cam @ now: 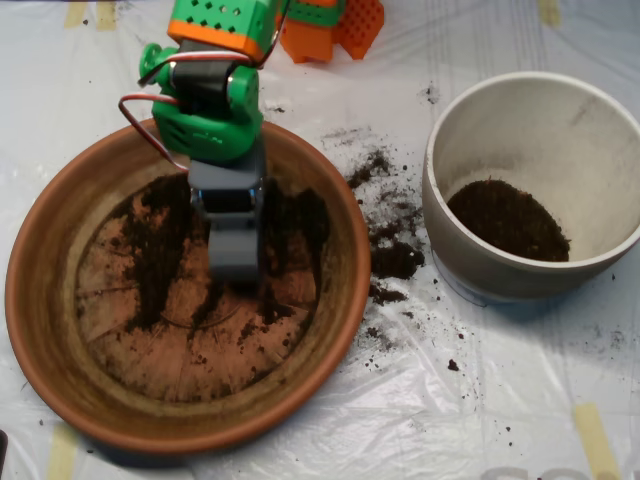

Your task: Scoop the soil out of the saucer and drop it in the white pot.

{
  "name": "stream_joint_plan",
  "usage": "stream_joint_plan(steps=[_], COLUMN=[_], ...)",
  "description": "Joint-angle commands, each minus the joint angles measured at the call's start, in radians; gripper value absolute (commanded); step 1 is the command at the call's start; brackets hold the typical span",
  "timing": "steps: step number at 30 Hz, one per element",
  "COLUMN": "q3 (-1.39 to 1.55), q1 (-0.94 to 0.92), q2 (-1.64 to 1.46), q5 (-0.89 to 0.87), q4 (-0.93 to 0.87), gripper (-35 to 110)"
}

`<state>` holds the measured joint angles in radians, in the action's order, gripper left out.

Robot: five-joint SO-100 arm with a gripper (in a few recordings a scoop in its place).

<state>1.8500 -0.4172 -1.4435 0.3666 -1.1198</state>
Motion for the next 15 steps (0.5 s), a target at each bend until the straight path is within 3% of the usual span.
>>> stream_joint_plan(steps=[1,7,15], q3=[0.064,0.101,0.031], q1=[-0.038,-0.040,0.067], q2=[-0.063,-0.100,-0.170], q5=[0.025,0.046,-0.006], q4=[-0.003,0.002,-0.106], gripper=[14,0,-1])
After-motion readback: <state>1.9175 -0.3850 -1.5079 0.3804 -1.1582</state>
